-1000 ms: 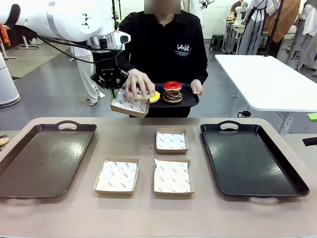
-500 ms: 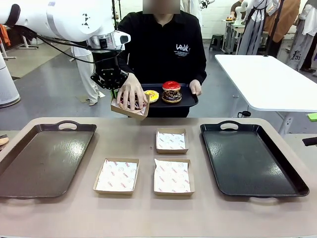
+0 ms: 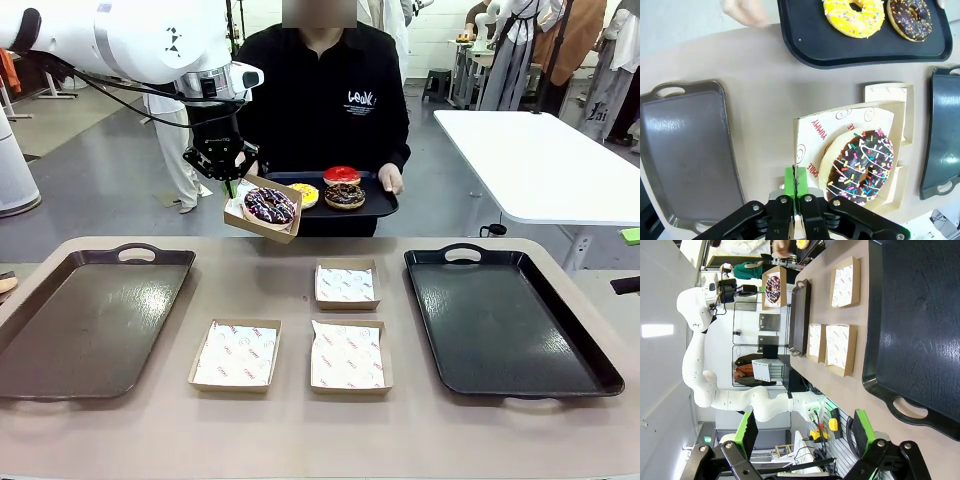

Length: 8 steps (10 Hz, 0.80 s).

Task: Individually package the donuts and arrange them on the tray.
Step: Place the picked Paper togo box on the Handle tray while simultaneously picking up another Paper togo box from the table with the other hand.

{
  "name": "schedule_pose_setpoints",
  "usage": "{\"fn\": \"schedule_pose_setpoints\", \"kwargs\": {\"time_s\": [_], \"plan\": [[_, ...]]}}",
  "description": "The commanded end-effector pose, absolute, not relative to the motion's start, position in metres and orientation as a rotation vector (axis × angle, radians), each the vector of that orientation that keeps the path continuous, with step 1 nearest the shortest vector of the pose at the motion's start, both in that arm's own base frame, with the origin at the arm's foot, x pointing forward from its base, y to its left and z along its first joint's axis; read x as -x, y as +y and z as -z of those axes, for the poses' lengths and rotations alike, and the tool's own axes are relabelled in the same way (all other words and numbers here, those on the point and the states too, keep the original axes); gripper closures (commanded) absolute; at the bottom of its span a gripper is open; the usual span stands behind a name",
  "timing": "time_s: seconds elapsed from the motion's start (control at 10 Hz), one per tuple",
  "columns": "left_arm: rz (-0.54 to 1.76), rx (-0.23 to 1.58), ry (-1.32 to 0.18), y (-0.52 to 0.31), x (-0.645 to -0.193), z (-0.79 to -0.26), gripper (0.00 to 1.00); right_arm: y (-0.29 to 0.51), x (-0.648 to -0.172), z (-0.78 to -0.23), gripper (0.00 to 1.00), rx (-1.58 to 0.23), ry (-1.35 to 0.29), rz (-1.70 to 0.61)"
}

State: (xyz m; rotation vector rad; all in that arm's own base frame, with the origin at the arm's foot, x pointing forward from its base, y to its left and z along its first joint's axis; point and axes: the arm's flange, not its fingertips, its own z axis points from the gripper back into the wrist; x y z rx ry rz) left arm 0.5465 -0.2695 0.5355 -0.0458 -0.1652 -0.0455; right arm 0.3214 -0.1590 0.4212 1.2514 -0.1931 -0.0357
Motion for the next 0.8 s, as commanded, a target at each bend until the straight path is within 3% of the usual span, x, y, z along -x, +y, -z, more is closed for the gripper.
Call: {"fn": "schedule_pose_setpoints", "kwargs": {"time_s": [0.0,0.4,0.7], "plan": [[0.042,0.048,-0.164,-0.268,-0.546,-0.536,1.0,-0.159,-0.321,-0.422,0.0,-1.262,-0.197,0.034],[0.045,0.046,-0.165,-0.269,-0.547,-0.535,0.99,-0.159,-0.321,-0.421,0.0,-1.251,-0.193,0.036],[0.073,0.084,-0.149,-0.221,-0.544,-0.554,0.99,-0.117,-0.368,-0.459,0.0,-1.1,-0.139,0.015]]}}
